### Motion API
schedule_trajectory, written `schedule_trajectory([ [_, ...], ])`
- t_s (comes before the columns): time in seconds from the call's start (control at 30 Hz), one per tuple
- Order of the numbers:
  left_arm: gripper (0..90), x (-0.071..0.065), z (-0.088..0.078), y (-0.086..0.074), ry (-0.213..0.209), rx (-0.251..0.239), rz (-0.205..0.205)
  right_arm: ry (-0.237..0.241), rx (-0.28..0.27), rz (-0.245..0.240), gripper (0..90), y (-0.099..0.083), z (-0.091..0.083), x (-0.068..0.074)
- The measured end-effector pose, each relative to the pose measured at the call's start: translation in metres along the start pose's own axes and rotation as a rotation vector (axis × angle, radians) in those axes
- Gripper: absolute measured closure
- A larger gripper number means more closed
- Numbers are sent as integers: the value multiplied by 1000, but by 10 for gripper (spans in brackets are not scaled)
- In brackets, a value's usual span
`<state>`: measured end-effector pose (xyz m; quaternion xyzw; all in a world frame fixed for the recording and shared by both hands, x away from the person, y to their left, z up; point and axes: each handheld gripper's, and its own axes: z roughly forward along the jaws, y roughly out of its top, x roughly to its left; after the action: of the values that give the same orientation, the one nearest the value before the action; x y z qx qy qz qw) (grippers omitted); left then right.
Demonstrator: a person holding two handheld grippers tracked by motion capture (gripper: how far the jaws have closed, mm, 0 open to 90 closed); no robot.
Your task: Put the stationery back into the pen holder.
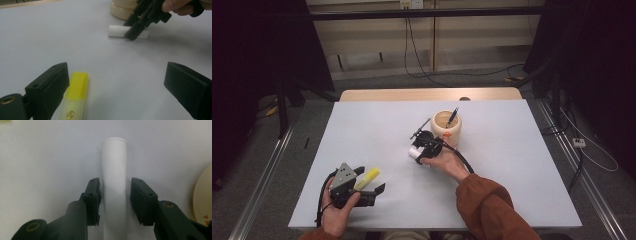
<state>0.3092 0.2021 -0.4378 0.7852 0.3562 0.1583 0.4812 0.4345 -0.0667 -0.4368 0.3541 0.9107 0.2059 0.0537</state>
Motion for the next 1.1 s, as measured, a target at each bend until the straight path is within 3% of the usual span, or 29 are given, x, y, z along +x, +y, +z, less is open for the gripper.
schedule_trajectory([
  [0.17, 60, 0, 1, 0, -2, 3, 2, -5, 23, -10, 620, -1, -2, 1],
  [0.27, 60, 0, 0, 0, -2, 4, 3, -3, 35, -21, 708, 0, -2, 2],
  [0.47, 60, 0, 0, 0, -2, 6, 2, 1, 19, -8, 710, -2, -3, 2],
  [0.63, 60, 0, 0, 0, -3, 6, 2, 21, -43, -10, 710, -4, -12, 4],
  [0.9, 60, 0, 0, 0, -2, 6, 2, 66, -216, -12, 710, -13, -29, 0],
  [1.1, 60, 1, 1, 0, -1, 5, 0, 90, -304, 33, 710, -24, -41, -7],
])
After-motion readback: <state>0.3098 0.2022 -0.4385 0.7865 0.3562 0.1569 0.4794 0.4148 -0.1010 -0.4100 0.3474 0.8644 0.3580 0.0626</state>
